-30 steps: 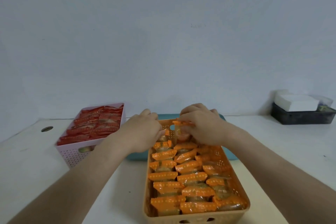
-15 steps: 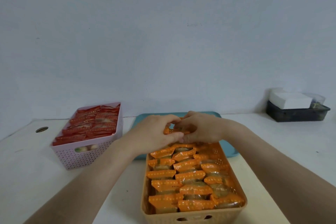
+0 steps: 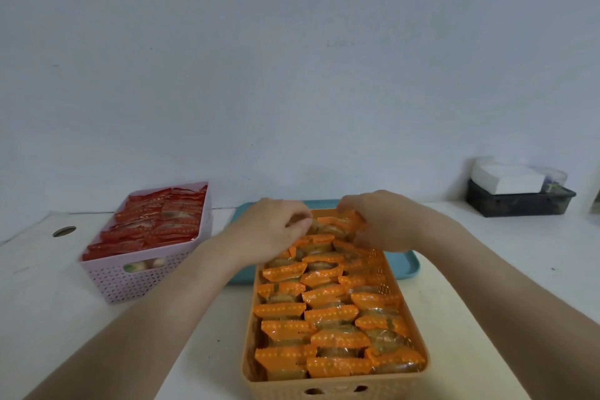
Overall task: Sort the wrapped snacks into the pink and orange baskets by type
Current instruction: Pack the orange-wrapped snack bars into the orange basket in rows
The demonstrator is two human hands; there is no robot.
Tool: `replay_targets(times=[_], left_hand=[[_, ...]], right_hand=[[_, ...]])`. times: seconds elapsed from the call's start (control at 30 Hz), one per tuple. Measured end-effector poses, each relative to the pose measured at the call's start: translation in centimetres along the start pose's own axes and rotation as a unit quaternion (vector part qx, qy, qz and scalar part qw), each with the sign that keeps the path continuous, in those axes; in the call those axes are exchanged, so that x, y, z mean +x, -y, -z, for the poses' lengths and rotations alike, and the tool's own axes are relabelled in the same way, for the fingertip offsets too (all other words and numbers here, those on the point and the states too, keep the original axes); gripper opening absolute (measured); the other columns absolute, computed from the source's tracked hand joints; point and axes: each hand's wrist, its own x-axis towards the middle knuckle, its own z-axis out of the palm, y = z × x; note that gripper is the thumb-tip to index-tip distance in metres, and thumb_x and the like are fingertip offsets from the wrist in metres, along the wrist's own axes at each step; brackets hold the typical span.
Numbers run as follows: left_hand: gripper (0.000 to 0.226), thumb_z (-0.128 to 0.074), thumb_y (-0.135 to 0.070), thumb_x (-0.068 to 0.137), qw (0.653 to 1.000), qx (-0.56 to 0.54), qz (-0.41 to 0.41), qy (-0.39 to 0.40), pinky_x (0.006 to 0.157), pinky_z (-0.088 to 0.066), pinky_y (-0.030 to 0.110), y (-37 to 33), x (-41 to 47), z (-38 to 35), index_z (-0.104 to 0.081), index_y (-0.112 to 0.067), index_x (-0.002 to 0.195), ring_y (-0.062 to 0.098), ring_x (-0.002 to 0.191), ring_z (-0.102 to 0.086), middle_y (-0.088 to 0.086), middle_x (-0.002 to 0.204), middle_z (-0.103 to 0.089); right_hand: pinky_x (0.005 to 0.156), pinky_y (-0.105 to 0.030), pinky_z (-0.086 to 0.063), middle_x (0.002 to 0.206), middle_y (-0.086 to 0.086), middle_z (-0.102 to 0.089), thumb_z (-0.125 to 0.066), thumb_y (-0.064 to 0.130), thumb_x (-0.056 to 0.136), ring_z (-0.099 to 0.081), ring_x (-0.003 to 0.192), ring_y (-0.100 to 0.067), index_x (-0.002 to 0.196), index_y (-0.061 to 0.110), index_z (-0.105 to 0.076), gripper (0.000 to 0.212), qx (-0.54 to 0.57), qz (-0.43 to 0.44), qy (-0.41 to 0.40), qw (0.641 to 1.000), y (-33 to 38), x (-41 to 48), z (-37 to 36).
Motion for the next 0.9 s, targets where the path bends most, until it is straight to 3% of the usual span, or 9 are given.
replay_targets(times=[0.07, 0.13, 0.23, 0.33, 0.47, 0.57, 0.67, 0.9], left_hand=[[0.039, -0.056, -0.044, 0.092, 0.999, -0.021, -0.011, -0.046, 0.089, -0.047, 0.028, -0.6, 0.5, 0.0, -0.053, -0.032, 0.129, 0.006, 0.105, -0.056, -0.012, 0.12, -0.06], [0.051, -0.058, -0.048, 0.089, 0.999, -0.024, -0.03, -0.016, 0.094, -0.046, 0.029, -1.6, 1.1, -0.6, -0.043, -0.038, 0.136, 0.009, 0.112, -0.056, -0.009, 0.131, -0.058], [0.043, -0.057, -0.045, 0.091, 0.999, -0.04, -0.004, 0.002, 0.087, -0.052, 0.031, -2.0, 1.7, -1.7, -0.041, -0.04, 0.13, 0.012, 0.098, -0.065, -0.006, 0.122, -0.065], [0.033, -0.053, -0.041, 0.094, 1.0, 0.009, 0.025, -0.006, 0.087, -0.049, 0.026, -1.1, 2.1, -1.3, -0.057, -0.031, 0.126, 0.011, 0.101, -0.061, -0.006, 0.119, -0.066], [0.031, -0.049, -0.043, 0.096, 0.999, -0.001, 0.02, 0.036, 0.082, -0.046, 0.023, -0.7, 2.0, -0.9, -0.064, -0.029, 0.119, 0.007, 0.097, -0.058, -0.01, 0.112, -0.066], [0.03, -0.043, -0.045, 0.097, 0.999, 0.018, 0.009, 0.029, 0.076, -0.046, 0.022, -0.6, 1.6, -1.5, -0.059, -0.033, 0.12, 0.006, 0.091, -0.058, -0.011, 0.107, -0.066], [0.033, -0.035, -0.052, 0.096, 0.999, 0.023, -0.005, 0.03, 0.085, -0.051, 0.036, -0.1, 1.3, -2.4, -0.051, -0.038, 0.122, 0.011, 0.095, -0.061, -0.009, 0.107, -0.067], [0.035, -0.034, -0.044, 0.098, 0.999, 0.026, 0.024, 0.0, 0.09, -0.047, 0.041, -0.1, 0.7, -3.2, -0.046, -0.028, 0.127, 0.016, 0.104, -0.059, -0.005, 0.119, -0.064]], right_hand=[[0.09, -0.038, -0.051, 0.119, 0.004, -0.063, -0.055, 0.026, 0.091, -0.059, 0.108, -0.02, 0.134, 0.03, -0.046, 0.044, -0.006, 0.008, -0.034, 0.999, 0.3, -0.3, -0.7], [0.09, -0.04, -0.051, 0.122, 0.001, -0.063, -0.056, 0.026, 0.091, -0.06, 0.107, -0.022, 0.136, 0.028, -0.044, 0.047, -0.013, 0.018, -0.047, 0.999, 0.1, -0.3, -1.2], [0.091, -0.035, -0.051, 0.126, 0.0, -0.06, -0.058, 0.021, 0.091, -0.059, 0.108, -0.02, 0.137, 0.027, -0.041, 0.049, 0.072, 0.022, -0.051, 0.996, -0.2, -0.6, -1.6], [0.083, -0.03, -0.054, 0.122, 0.002, -0.054, -0.063, 0.011, 0.088, -0.059, 0.103, -0.017, 0.132, 0.036, -0.033, 0.059, 0.213, 0.022, -0.075, 0.974, -0.8, -1.0, -1.3], [0.081, -0.025, -0.052, 0.114, 0.005, -0.063, -0.059, 0.024, 0.092, -0.061, 0.102, -0.014, 0.128, 0.032, -0.045, 0.04, 0.263, 0.01, -0.048, 0.964, -1.4, -0.5, 0.1], [0.092, -0.04, -0.047, 0.113, 0.008, -0.066, -0.049, 0.034, 0.094, -0.06, 0.102, -0.016, 0.114, 0.03, -0.059, 0.023, 0.148, -0.073, -0.103, 0.981, -1.0, 1.1, 0.1], [0.089, -0.041, -0.03, 0.105, 0.005, -0.064, -0.046, 0.038, 0.091, -0.056, 0.104, -0.021, 0.107, 0.026, -0.061, 0.024, 0.002, -0.1, -0.036, 0.994, 0.3, 2.7, -1.0], [0.092, -0.045, -0.027, 0.084, 0.003, -0.057, -0.059, 0.036, 0.084, -0.052, 0.089, -0.021, 0.087, 0.023, -0.051, 0.016, -0.083, -0.111, 0.024, 0.99, 1.7, 4.2, -0.7]])
